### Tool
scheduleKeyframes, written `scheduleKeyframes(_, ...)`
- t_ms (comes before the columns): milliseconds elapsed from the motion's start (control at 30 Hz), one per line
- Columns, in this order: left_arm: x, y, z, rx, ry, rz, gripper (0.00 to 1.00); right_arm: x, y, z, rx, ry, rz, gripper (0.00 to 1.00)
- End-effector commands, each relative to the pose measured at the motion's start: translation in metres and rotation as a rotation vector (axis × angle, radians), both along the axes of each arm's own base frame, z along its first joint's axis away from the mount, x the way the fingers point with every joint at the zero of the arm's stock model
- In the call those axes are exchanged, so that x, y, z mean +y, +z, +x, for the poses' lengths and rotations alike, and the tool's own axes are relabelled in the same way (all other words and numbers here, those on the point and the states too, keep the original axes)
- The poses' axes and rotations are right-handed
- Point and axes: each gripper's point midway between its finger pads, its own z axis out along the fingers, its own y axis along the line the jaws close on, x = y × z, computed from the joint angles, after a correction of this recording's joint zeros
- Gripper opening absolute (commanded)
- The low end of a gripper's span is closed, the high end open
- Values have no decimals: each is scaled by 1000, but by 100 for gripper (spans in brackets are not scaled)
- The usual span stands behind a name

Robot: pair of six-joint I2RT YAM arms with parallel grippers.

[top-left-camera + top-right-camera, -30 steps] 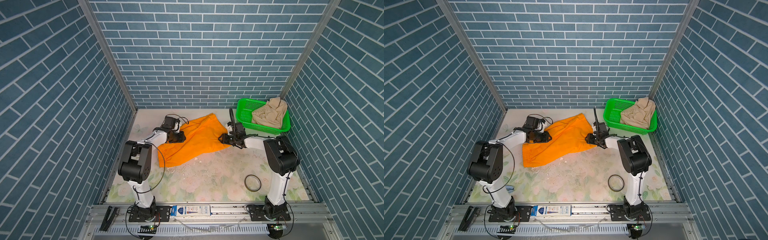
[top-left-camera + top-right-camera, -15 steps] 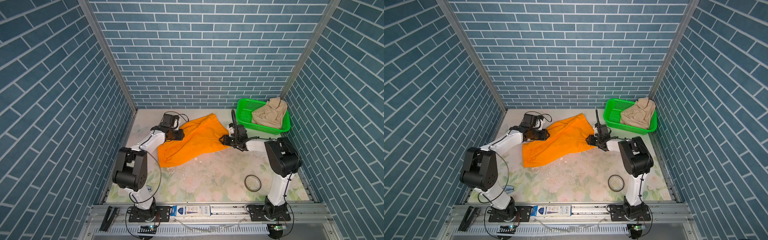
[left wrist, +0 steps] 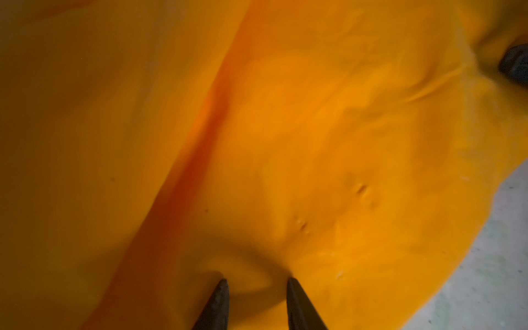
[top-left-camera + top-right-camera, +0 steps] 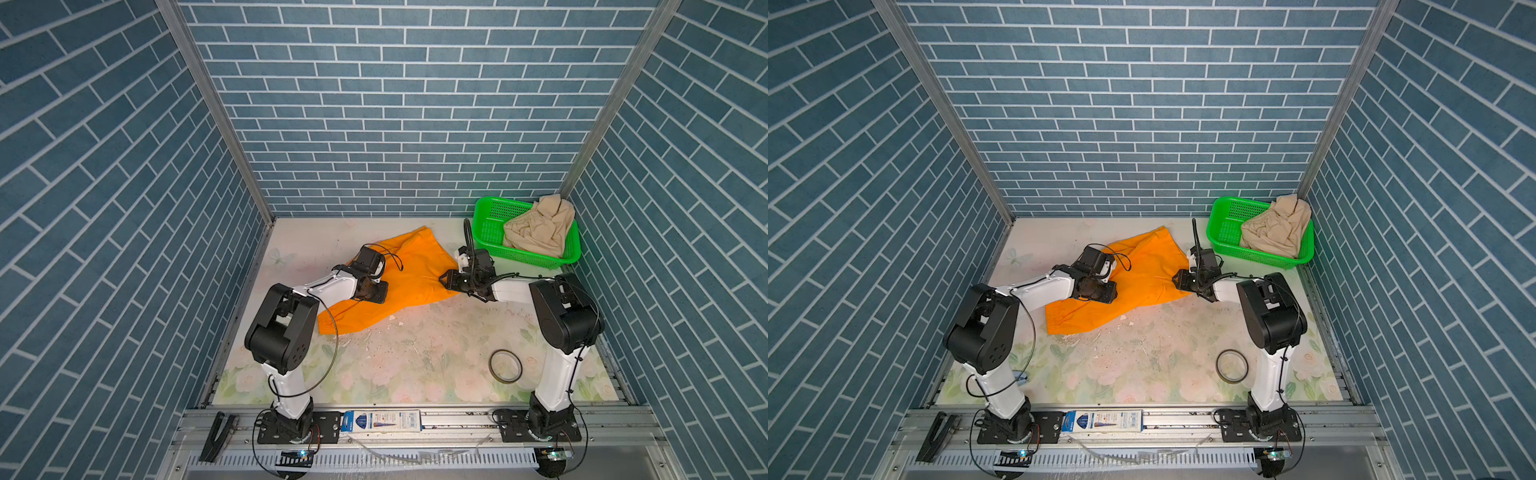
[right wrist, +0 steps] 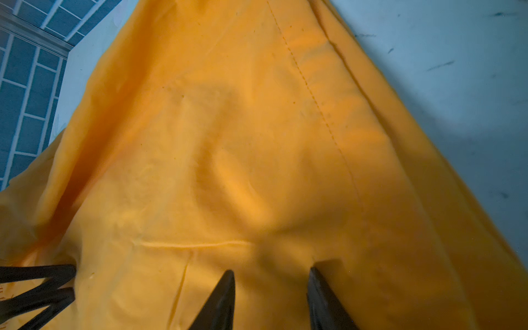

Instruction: Fold and stack the shorts

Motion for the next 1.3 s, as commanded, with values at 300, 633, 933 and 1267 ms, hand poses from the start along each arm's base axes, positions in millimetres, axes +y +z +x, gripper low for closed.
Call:
scheduleKeyframes(300, 40, 10, 65, -83, 79, -1, 31, -14, -36, -32, 134, -15, -45, 43)
scheduleKeyframes(633, 67, 29, 83, -134, 102, -63, 37, -26, -43, -50, 158, -10, -100, 43)
scheduleKeyframes(933, 88, 11, 96, -36, 187, -95, 37, -30, -31, -49, 135, -20, -109, 45)
scheduleKeyframes(1267, 93, 90, 52, -56, 271, -154, 99, -34, 46, -33, 7, 3, -167, 51)
